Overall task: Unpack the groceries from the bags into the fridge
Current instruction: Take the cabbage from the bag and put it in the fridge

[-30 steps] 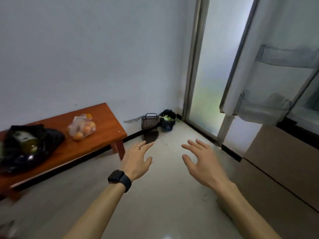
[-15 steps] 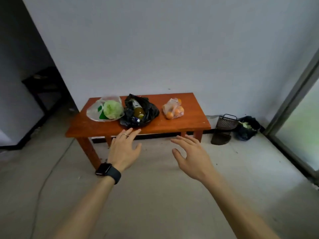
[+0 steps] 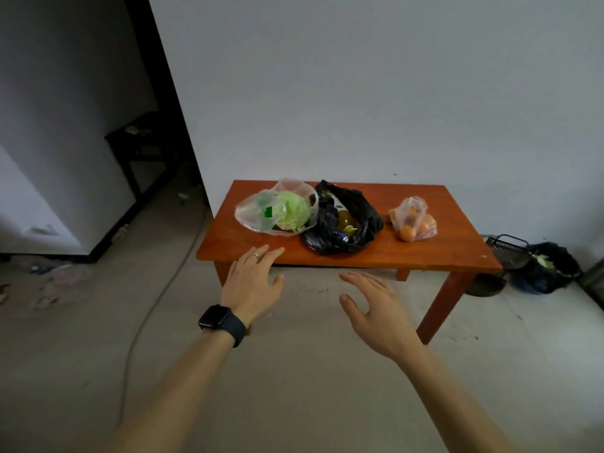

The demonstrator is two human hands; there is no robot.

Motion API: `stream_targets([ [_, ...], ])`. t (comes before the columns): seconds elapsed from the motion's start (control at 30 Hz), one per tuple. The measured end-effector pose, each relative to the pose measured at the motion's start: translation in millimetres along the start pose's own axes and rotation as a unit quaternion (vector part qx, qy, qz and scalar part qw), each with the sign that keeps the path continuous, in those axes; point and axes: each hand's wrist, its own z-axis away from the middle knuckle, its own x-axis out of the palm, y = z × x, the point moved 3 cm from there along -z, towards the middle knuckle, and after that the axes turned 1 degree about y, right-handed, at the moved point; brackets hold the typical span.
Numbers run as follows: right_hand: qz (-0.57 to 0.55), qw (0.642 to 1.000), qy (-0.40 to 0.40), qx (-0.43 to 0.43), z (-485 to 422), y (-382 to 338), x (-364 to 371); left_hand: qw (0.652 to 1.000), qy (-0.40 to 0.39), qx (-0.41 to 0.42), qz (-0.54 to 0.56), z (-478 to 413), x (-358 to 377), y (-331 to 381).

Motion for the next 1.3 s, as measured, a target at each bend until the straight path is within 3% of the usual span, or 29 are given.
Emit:
stream_targets([
  [0.33, -0.058, 0.997, -0.023, 0.045, -112.6, 26.3, 54.8, 0.998, -0.024, 0.062, 0.013, -140.0, 32.8, -38.3],
  [0.5, -0.117, 0.990, -0.031, 0.068, -208.7, 55.4, 78.2, 0.998, -0.036, 0.046, 0.024, -246.1, 52.2, -44.2],
  [0.73, -0.249, 0.960, -0.059, 0.114, -327.8, 73.7, 107.6, 0.994, -0.099, 0.040, 0.019, -370.4, 80.9, -50.1],
  [0.97, -0.328, 0.930, -0.049, 0.156, -451.8, 61.7, 147.2, 0.972, -0.235, 0.012, -0.016, -474.1, 138.9, -94.1],
  [1.07, -0.320, 0.922, -0.102, 0.194, -513.3, 63.5, 182.3, 0.961, -0.269, 0.016, -0.061, -515.5, 160.0, -120.4],
  [1.2, -0.189, 0.930, -0.202, 0.243, -581.5, 91.6, 226.4, 0.947, -0.280, 0.080, -0.137, -556.5, 171.3, -159.6],
  [1.3, -0.197, 0.909, -0.197, 0.311, -610.3, 121.8, 236.8, 0.909, -0.324, 0.162, -0.206, -583.4, 180.7, -197.1],
])
